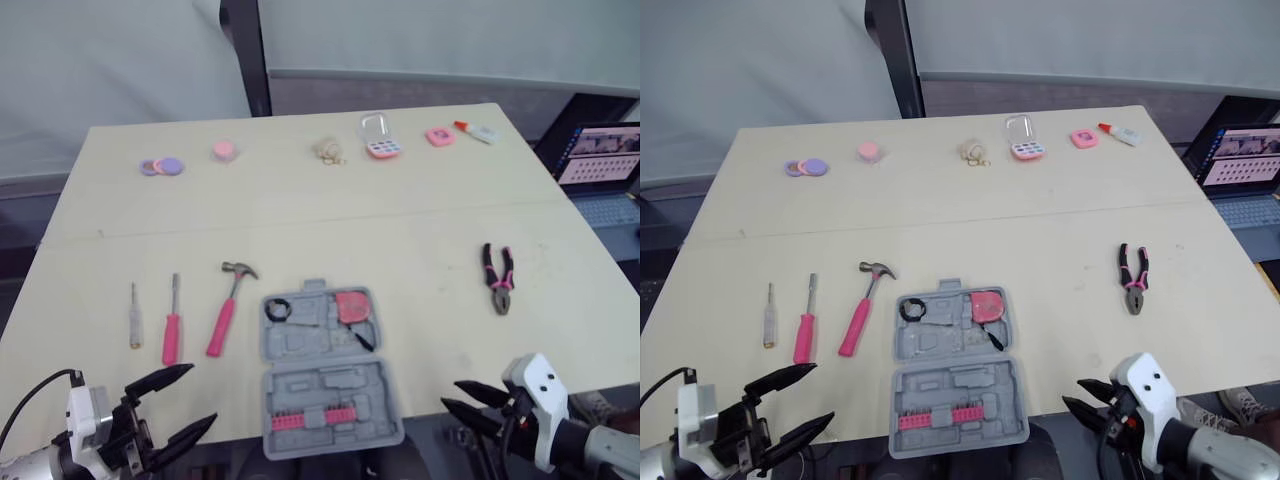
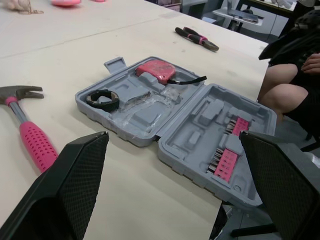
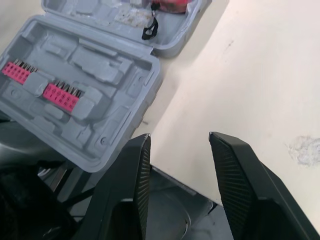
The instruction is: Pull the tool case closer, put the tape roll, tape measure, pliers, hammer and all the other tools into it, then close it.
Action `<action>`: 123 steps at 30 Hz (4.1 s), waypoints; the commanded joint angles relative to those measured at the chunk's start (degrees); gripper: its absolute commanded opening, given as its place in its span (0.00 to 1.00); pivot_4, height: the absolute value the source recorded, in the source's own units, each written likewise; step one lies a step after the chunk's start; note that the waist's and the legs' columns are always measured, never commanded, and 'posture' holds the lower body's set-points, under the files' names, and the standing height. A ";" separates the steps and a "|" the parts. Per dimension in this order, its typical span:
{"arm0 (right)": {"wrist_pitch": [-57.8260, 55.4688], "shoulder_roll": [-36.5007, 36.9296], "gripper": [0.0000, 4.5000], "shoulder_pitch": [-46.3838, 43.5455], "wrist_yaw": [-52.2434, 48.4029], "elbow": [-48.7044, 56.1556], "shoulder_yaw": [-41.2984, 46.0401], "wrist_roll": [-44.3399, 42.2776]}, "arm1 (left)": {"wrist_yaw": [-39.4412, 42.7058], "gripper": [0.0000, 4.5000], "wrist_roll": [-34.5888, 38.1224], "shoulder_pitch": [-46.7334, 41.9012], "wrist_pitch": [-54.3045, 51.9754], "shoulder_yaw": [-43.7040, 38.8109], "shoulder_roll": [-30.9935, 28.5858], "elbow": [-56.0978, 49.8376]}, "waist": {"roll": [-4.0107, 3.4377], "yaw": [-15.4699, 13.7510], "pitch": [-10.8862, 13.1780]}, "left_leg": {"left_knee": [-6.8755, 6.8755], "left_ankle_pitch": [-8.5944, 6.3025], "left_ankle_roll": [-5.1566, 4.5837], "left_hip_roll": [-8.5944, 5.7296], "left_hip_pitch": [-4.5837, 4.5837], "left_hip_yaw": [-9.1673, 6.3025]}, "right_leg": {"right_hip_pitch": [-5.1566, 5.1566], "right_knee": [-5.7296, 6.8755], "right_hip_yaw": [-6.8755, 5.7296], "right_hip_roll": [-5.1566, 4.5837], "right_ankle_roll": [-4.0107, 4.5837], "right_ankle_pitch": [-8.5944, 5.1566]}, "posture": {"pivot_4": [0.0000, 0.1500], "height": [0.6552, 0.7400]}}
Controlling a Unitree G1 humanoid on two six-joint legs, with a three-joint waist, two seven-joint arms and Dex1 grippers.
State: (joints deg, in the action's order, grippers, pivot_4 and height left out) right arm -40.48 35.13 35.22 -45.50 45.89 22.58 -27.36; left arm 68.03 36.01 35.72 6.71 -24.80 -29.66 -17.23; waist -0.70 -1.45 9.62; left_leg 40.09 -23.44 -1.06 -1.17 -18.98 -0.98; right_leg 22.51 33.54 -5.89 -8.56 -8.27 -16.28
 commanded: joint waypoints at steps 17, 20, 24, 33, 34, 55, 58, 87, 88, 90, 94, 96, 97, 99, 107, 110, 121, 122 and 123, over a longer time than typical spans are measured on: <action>-11.10 2.46 0.97 -19.32 16.25 -13.83 8.17 -0.63 | -2.52 1.00 1.58 -20.58 -5.21 10.42 -2.34 -5.67 | -0.24 0.56 -0.10 | 0.04 0.01 0.01 -0.11 0.01 0.02 | 0.03 0.32 -0.03 0.09 0.00 0.01 | 1.00 1.00; -16.59 1.27 0.97 -27.51 22.73 -18.36 7.06 0.43 | -2.31 1.00 1.04 -21.79 -5.54 11.81 -2.44 -5.53 | -0.25 0.78 -0.10 | 0.05 0.02 0.02 -0.12 0.00 0.05 | 0.04 0.31 -0.03 0.10 0.00 0.01 | 1.00 1.00; -24.00 -1.51 0.97 -39.41 29.75 -24.85 5.65 1.36 | -1.82 1.00 -0.09 -22.06 -4.64 13.24 -2.35 -5.05 | -0.29 0.93 -0.09 | 0.04 0.03 0.04 -0.11 0.01 0.03 | 0.05 0.31 -0.04 0.10 0.00 0.01 | 1.00 1.00; -24.12 -4.06 0.97 -50.81 37.23 -37.23 2.40 7.52 | -3.79 1.00 -1.23 -21.29 -3.48 14.13 -1.10 -5.51 | -0.38 0.61 -0.07 | 0.09 0.03 0.05 -0.16 -0.10 0.03 | 0.09 0.33 -0.05 0.07 -0.03 0.03 | 1.00 1.00; -23.51 -4.35 0.97 -51.34 37.37 -38.55 1.67 8.04 | -3.95 1.00 -1.35 -21.06 -3.32 14.19 -1.01 -5.60 | -0.39 0.80 -0.07 | 0.09 0.04 0.06 -0.15 -0.10 0.02 | 0.09 0.34 -0.08 0.08 -0.03 0.03 | 1.00 1.00; -14.91 -7.83 0.97 -56.88 38.23 -52.18 -3.96 14.08 | -6.20 1.00 -1.74 -19.30 -2.92 14.24 -1.08 -7.25 | -0.39 1.68 -0.08 | 0.09 0.04 0.06 -0.12 -0.08 0.03 | 0.09 0.34 -0.08 0.11 -0.03 0.03 | 1.00 1.00; -15.29 -7.96 0.97 -57.04 38.21 -52.61 -3.73 13.97 | -6.38 1.00 -1.86 -19.32 -2.80 14.36 -0.99 -7.25 | -0.39 1.68 -0.08 | 0.09 0.04 0.06 -0.12 -0.08 0.03 | 0.08 0.33 -0.07 0.11 -0.04 0.03 | 1.00 1.00; -14.92 -8.74 0.21 -57.78 37.92 -54.33 -4.16 14.09 | -7.20 1.00 -2.56 -18.55 -1.48 15.65 -0.08 -6.97 | -0.33 1.52 -0.12 | 0.09 0.04 0.06 -0.11 -0.09 0.00 | 0.06 0.31 -0.07 0.07 -0.05 0.04 | 1.00 1.00; -14.94 -8.76 0.21 -57.72 37.90 -54.28 -4.16 14.09 | -7.20 1.00 -2.55 -18.56 -1.44 15.68 -0.12 -6.93 | -0.33 1.53 -0.12 | 0.09 0.04 0.06 -0.11 -0.09 0.00 | 0.06 0.31 -0.07 0.07 -0.05 0.04 | 1.00 1.00; -15.41 -8.74 0.21 -57.45 37.81 -53.44 -4.06 13.91 | -7.19 1.00 -2.49 -18.49 -1.34 15.71 -0.20 -6.90 | -0.33 1.53 -0.12 | 0.09 0.04 0.06 -0.12 -0.09 0.00 | 0.06 0.31 -0.08 0.08 -0.05 0.04 | 1.00 1.00; -17.87 -7.92 0.21 -56.91 36.78 -49.07 -4.52 13.15 | -6.85 1.00 -1.91 -18.12 -1.30 15.11 -0.53 -6.77 | -0.34 1.52 -0.11 | 0.08 0.04 0.06 -0.11 -0.09 0.00 | 0.07 0.31 -0.08 0.08 -0.05 0.04 | 1.00 1.00; -21.44 -5.69 0.21 -56.04 34.16 -43.43 -5.56 11.64 | -6.72 1.00 -0.15 -17.78 -2.36 13.53 -1.24 -6.95 | -0.38 1.50 -0.09 | 0.06 0.04 0.06 -0.10 -0.11 -0.01 | 0.08 0.30 -0.09 0.08 -0.04 0.03 | 1.00 1.00; -22.80 -4.72 0.21 -55.65 33.08 -41.29 -6.10 11.13 | -6.69 1.00 0.51 -17.67 -2.78 12.94 -1.51 -7.01 | -0.47 1.52 -0.04 | 0.06 0.04 0.06 -0.09 -0.14 -0.02 | 0.10 0.29 -0.10 0.08 -0.04 0.03 | 1.00 1.00; -25.89 -1.67 0.21 -54.73 30.31 -36.72 -7.63 9.73 | -6.21 1.00 1.87 -17.23 -3.83 11.67 -2.36 -7.07 | -0.64 1.53 0.07 | 0.07 0.04 0.06 -0.05 -0.19 0.00 | 0.15 0.29 -0.07 0.07 -0.05 0.04 | 1.00 1.00; -29.90 17.54 0.21 -52.23 11.50 -17.21 -16.71 0.15 | -2.26 1.00 6.35 -14.46 -5.47 5.41 -5.90 -6.33 | -1.15 1.54 0.40 | 0.02 0.04 0.06 -0.06 -0.21 0.01 | 0.18 0.22 -0.10 0.11 -0.05 0.03 | 1.00 1.00; -26.07 23.56 0.21 -52.21 4.05 -12.59 -20.42 -1.89 | -0.22 1.00 7.71 -12.45 -5.40 2.70 -6.60 -6.44 | -1.03 1.51 0.47 | 0.00 0.04 0.06 -0.06 -0.21 0.01 | 0.17 0.19 -0.09 0.10 -0.05 0.03 | 1.00 1.00; -22.29 26.31 0.21 -71.14 -10.34 -11.97 -42.45 0.06 | 6.49 1.00 6.62 -4.66 -1.55 -3.22 -5.15 -2.43 | -0.73 1.62 0.68 | 0.00 0.03 0.07 0.00 -0.23 -0.02 | 0.21 0.10 -0.12 0.06 -0.06 0.04 | 1.00 1.00; -22.47 26.13 0.21 -72.83 -10.91 -12.26 -44.48 0.85 | 6.69 1.00 6.60 -4.07 -1.15 -3.44 -4.76 -2.31 | -0.69 1.62 0.70 | -0.01 0.03 0.07 0.01 -0.27 -0.03 | 0.24 0.08 -0.13 0.05 -0.05 0.04 | 1.00 1.00; -22.56 25.82 0.21 -74.75 -11.76 -12.42 -47.02 1.83 | 6.86 1.00 6.41 -3.33 -0.61 -3.70 -4.21 -2.08 | -0.64 1.59 0.74 | -0.02 0.02 0.07 0.02 -0.29 -0.03 | 0.25 0.07 -0.12 0.03 -0.06 0.04 | 1.00 1.00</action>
State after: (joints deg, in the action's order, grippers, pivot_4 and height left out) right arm -63.69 61.06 -37.33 -55.37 33.00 -22.64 -27.01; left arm 74.10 42.41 31.11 4.59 -27.02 -34.34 -19.35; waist -1.34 0.14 10.35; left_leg 40.08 -23.42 -0.99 -1.14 -19.29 -1.02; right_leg 22.77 33.60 -6.01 -8.55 -8.33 -16.23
